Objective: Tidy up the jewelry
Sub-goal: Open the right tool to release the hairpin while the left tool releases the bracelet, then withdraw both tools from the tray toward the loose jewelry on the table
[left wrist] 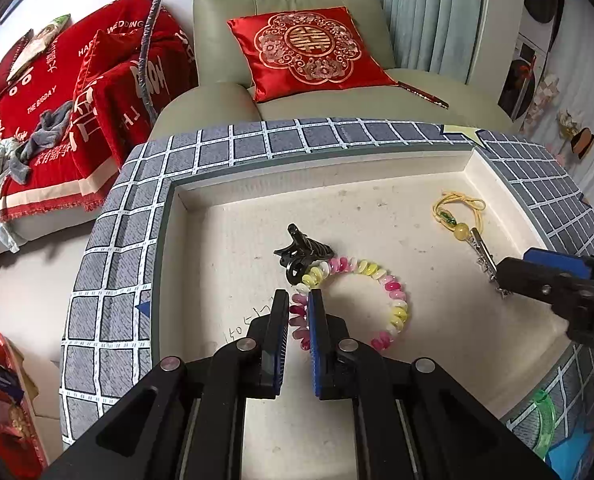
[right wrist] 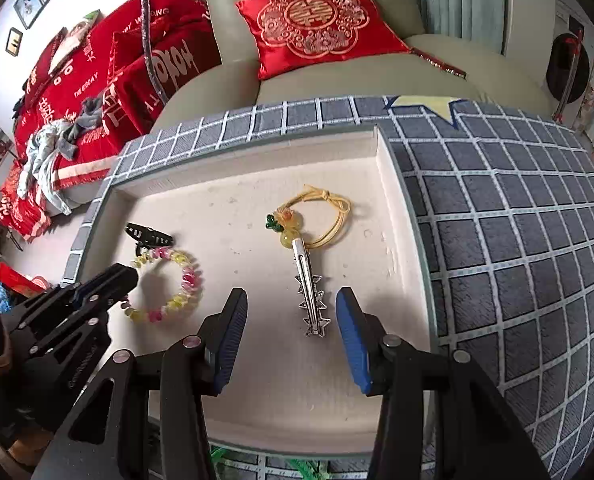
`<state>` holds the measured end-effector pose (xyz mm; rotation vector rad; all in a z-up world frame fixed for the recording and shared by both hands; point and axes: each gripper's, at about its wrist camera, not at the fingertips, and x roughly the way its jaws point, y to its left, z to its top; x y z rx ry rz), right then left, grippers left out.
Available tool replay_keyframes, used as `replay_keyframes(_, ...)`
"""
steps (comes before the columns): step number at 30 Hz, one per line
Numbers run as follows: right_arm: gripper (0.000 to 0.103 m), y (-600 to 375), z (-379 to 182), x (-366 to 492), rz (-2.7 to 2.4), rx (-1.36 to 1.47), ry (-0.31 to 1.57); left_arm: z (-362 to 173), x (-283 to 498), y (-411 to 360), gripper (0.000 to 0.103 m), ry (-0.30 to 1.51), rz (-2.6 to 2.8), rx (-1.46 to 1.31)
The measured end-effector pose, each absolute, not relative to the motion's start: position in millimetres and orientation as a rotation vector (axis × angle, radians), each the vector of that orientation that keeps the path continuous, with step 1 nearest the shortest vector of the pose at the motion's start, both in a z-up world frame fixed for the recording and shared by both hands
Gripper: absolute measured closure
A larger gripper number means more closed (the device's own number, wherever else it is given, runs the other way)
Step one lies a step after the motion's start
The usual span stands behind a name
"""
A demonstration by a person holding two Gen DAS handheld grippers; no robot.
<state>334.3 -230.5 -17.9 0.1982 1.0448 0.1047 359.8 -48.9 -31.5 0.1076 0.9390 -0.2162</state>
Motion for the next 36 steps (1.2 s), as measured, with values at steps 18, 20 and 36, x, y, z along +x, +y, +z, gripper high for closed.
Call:
replay_keyframes(18,0.053,-246.1,7.7,291.9,0.084,0.251,0.995,-11.1,346.6,-38.6,0.066,0.896,-0.213,0.070)
replay_keyframes(20,0.053,-245.8,10.6,286.4,0.092,0.256,0.996,-5.0,340.3,-34.0,0.000,0.882,-0.199,0.061)
replay_keyframes(36,0.020,-235.2,31.9,225.6,0.127,0.248,0.967,17.2,253.0,12.5,0.000,0.821,-0.193,0.048)
